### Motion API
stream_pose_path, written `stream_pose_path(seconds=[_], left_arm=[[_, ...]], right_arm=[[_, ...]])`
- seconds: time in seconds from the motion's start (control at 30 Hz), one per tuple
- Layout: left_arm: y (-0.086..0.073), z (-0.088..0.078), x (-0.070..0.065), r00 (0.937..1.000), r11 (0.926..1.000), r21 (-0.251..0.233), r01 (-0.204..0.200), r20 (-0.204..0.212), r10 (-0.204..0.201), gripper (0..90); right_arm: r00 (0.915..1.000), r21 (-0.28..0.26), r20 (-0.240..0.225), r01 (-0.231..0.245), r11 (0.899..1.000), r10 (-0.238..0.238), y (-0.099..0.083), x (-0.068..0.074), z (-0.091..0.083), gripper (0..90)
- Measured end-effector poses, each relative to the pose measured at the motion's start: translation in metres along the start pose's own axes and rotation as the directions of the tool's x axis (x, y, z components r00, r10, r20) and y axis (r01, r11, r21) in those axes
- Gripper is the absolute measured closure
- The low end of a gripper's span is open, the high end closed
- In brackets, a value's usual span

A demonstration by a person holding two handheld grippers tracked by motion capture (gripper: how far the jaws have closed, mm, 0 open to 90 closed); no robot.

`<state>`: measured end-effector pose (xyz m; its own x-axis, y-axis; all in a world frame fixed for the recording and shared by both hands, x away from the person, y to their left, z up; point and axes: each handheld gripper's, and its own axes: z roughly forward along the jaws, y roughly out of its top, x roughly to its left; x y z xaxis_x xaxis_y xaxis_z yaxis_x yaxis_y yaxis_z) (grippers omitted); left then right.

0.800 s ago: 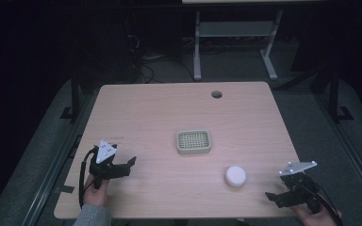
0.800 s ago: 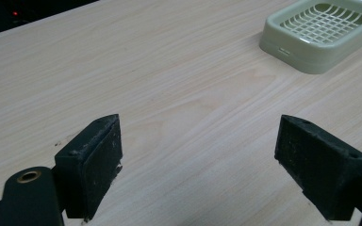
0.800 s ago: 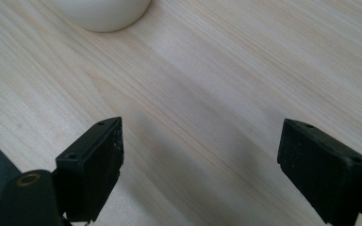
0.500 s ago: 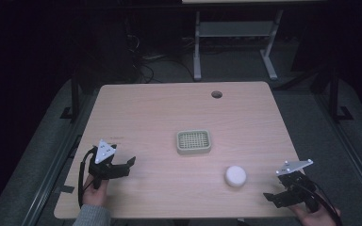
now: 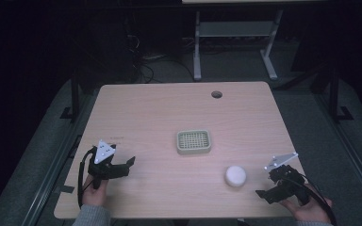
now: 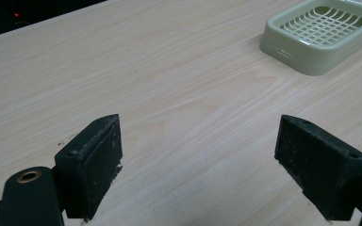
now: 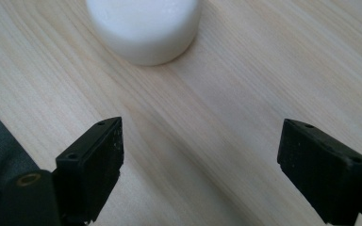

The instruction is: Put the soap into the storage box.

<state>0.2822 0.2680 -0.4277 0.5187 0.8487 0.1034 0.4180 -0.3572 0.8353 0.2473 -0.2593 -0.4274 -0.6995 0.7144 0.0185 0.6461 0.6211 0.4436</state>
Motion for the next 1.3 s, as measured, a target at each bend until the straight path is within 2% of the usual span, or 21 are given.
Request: stream_pose_path(seconds=[0.33, 0.6, 0.9, 1.3], left_arm=[[0.0, -0.001, 0.001, 1.0, 1.0, -0.004, 0.001, -0.002, -0.001, 15.2], [0.0, -0.001, 0.001, 1.0, 1.0, -0.006, 0.001, 0.0, -0.001, 15.2], [0.0, -0.002, 0.002, 1.0, 1.0, -0.005, 0.001, 0.0, -0.001, 15.2], [0.0, -0.002, 0.003, 1.0, 1.0, -0.007, 0.002, -0.001, -0.002, 15.2]], right_arm=[[0.9989, 0.021, -0.027, 0.038, 0.999, -0.037, 0.011, 0.006, 0.0, 14.5], [0.9962, 0.039, -0.039, 0.079, 0.996, -0.077, 0.028, 0.012, 0.002, 14.5], [0.9891, 0.061, -0.064, 0.137, 0.989, -0.133, 0.053, 0.02, 0.014, 14.5], [0.981, 0.095, -0.07, 0.187, 0.978, -0.181, 0.072, 0.024, 0.026, 14.5]])
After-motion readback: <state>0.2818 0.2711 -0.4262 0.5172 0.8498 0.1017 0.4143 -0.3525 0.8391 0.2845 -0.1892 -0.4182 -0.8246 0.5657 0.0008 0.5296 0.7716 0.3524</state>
